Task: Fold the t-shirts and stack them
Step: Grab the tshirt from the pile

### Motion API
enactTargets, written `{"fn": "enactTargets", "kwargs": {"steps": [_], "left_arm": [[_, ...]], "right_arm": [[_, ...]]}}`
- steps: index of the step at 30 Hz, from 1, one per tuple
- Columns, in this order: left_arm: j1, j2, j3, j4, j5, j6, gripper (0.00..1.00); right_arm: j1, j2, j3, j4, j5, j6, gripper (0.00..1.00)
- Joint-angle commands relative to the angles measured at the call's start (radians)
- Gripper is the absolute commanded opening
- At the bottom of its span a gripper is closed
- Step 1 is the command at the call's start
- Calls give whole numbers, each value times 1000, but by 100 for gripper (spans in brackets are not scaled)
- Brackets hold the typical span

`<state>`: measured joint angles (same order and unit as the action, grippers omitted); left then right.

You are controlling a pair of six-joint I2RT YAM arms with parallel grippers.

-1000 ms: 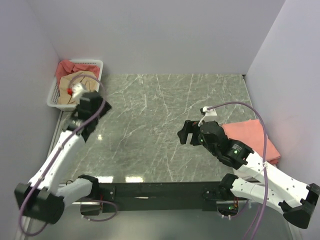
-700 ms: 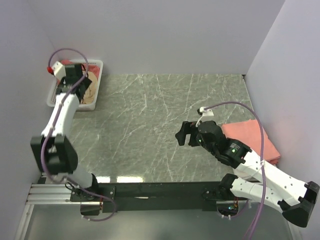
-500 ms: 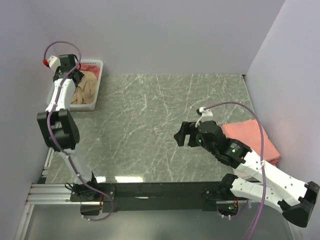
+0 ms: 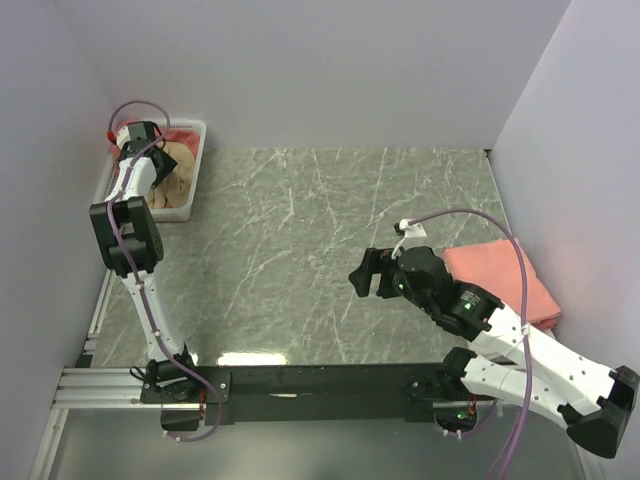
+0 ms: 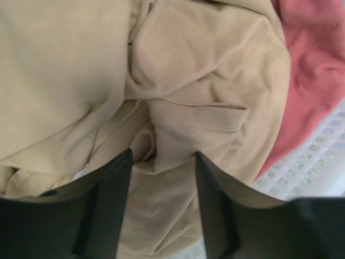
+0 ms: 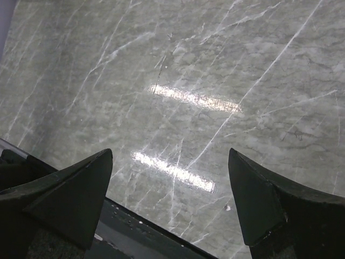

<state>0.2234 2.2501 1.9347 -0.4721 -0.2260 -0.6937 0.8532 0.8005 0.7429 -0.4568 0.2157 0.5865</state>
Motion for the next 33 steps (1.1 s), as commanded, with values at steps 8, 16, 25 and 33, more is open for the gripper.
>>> {"fn": "enactTargets", "kwargs": {"steps": [8, 16, 25, 33], "left_arm": [[14, 40, 76, 73, 74, -7, 9], [17, -111, 115, 72, 157, 3, 0], [17, -381, 84, 124, 272, 6, 0], [-33, -578, 182, 121, 411, 48, 0]], "right_arm": [[4, -18, -45, 50, -29, 6, 94], [4, -37, -56, 59, -21, 1, 94], [4, -14, -27, 61, -7, -11, 94], [3, 14, 19, 56, 45, -33, 94]]}}
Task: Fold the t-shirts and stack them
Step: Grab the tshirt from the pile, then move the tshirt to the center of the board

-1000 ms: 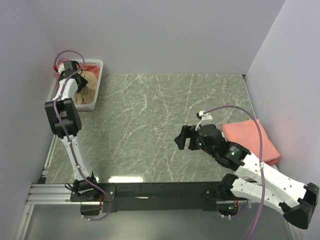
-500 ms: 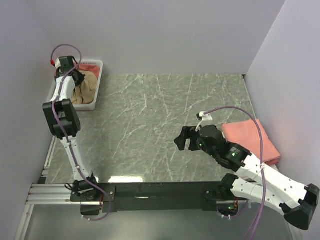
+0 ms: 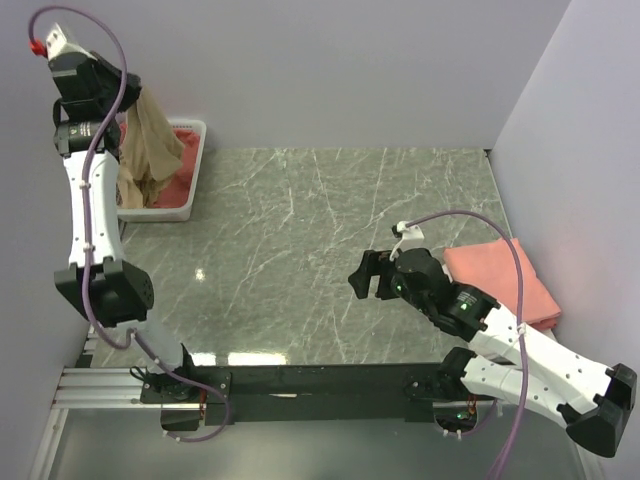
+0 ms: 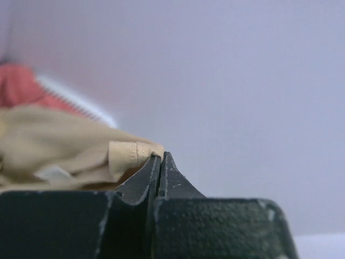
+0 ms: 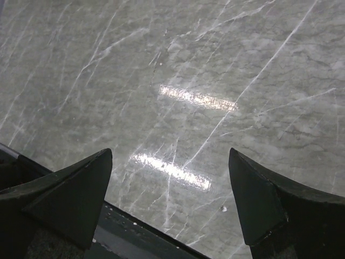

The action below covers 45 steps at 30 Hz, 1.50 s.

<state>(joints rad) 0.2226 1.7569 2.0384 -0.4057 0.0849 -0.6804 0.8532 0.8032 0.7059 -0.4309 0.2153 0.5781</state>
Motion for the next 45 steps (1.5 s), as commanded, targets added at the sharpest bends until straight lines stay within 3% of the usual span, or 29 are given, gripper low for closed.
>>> {"fn": "enactTargets", "kwargs": {"steps": [1, 9, 15, 25, 29, 35, 38, 41, 44, 45], "left_arm": [[-55, -121, 92, 51, 108, 48, 0], [-248, -351, 53, 99, 98, 101, 0], [-364, -436, 17, 123, 99, 99, 0], [-448, -421, 46, 160, 162, 59, 1], [-492, -407, -64, 192, 173, 39, 0], [-696, -315, -252, 234, 57, 47, 1], [-788, -226, -349, 314, 27, -2, 7], [-876, -42, -252, 254, 9, -16, 9], [-922, 130, -143, 197, 24, -28, 21], [-924, 169, -135, 205, 39, -37, 30]], "right_arm": [[3, 16, 61, 34, 53, -23, 95], [3, 27, 104, 34, 98, -35, 95], [1, 7, 122, 35, 114, -35, 97], [1, -6, 126, 21, 142, -23, 98], [0, -6, 124, 24, 142, -12, 98], [0, -18, 124, 18, 145, 6, 98], [0, -32, 116, 17, 134, 20, 97], [0, -42, 99, 23, 127, 37, 97], [0, -39, 76, 17, 124, 64, 97], [1, -36, 69, 21, 116, 71, 96]]}}
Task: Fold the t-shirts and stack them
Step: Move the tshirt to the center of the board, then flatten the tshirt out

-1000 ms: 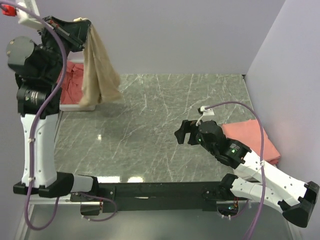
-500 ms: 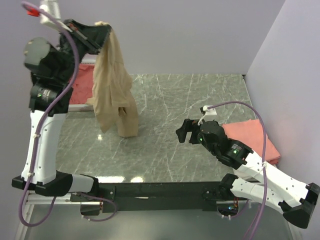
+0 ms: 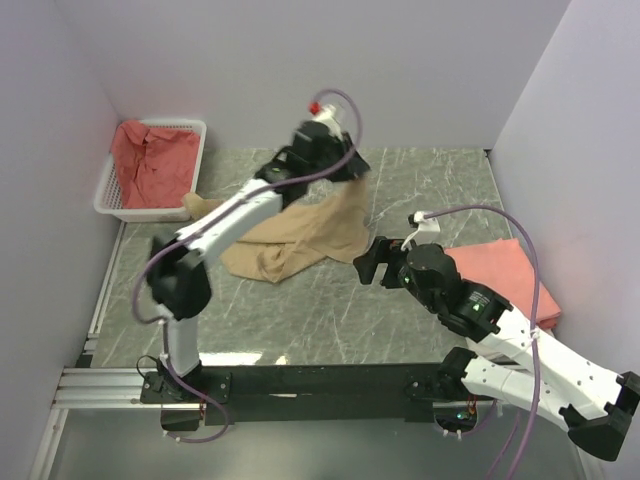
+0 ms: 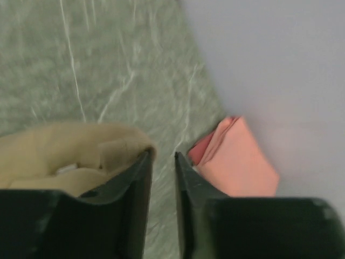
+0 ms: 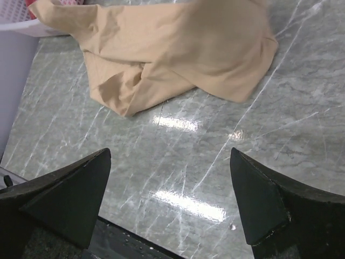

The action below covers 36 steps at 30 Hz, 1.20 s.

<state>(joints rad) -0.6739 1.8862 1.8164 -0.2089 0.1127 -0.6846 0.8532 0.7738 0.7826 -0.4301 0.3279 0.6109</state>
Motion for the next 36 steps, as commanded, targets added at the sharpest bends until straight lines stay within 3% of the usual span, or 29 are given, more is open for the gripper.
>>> {"fn": "enactTargets", "kwargs": {"steps": [1, 3, 6, 9, 13, 19, 26, 36], "left_arm": [[-24, 51, 92, 14, 13, -50, 35], [-21, 45, 86, 19, -7, -44, 49], [2, -13, 46, -3, -62, -29, 56], [57, -111, -50, -59, -110, -68, 55], [183, -286, -297, -139, -234, -180, 52], [357, -588, -602, -194, -257, -198, 50], [496, -838, -727, -297, -246, -118, 53], [586, -901, -802, -294, -156, -95, 53]], "right_arm": [[1, -4, -26, 27, -3, 55, 96], [1, 13, -45, 43, -21, 72, 95], [1, 50, -66, 96, -44, 101, 93], [3, 187, -49, 152, -78, 119, 89], [9, 395, 35, 215, -76, 179, 84], [36, 718, 206, 301, -61, 260, 79], [92, 979, 423, 280, -7, 345, 73], [116, 1157, 515, 238, 6, 428, 62]]}}
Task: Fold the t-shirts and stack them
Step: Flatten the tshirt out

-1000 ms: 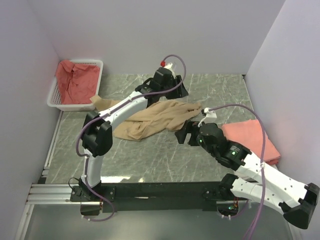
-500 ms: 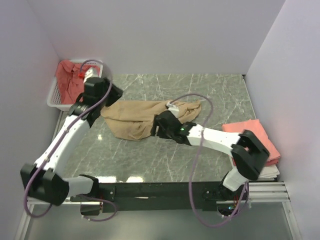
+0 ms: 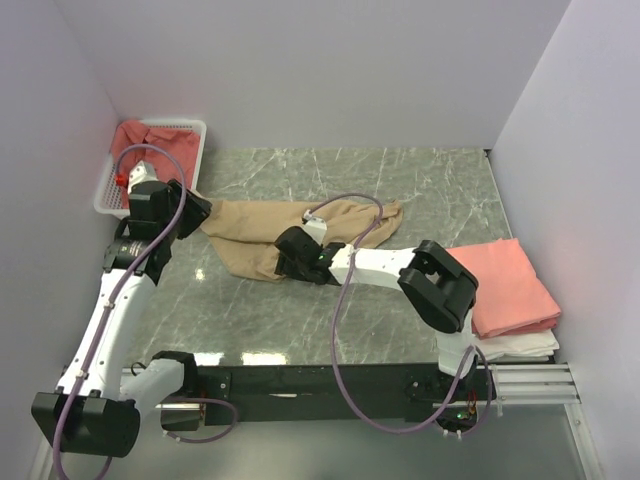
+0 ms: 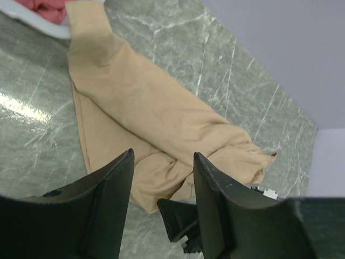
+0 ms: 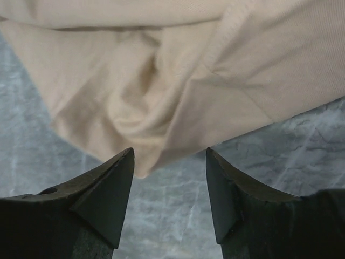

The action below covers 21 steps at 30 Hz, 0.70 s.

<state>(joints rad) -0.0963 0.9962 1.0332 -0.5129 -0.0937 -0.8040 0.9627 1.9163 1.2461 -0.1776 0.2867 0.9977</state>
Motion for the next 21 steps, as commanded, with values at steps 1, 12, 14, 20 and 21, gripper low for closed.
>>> {"fn": "enactTargets", "kwargs": {"steps": [1, 12, 14, 20, 21], "left_arm": [[12, -7, -24, 19, 63, 23, 53], [12, 16, -74, 70, 106, 5, 52], [12, 16, -91, 86, 111, 0, 53], [12, 48, -162, 114, 140, -40, 49], [12, 51, -177, 128, 147, -52, 48]], "right_arm": [[8, 27, 56, -22, 55, 50, 61], [7, 41, 44, -49, 88, 78, 27], [4, 15, 32, -53, 92, 76, 9], [-45, -194, -126, -83, 144, 55, 0], [-62, -236, -152, -85, 149, 45, 0]]}}
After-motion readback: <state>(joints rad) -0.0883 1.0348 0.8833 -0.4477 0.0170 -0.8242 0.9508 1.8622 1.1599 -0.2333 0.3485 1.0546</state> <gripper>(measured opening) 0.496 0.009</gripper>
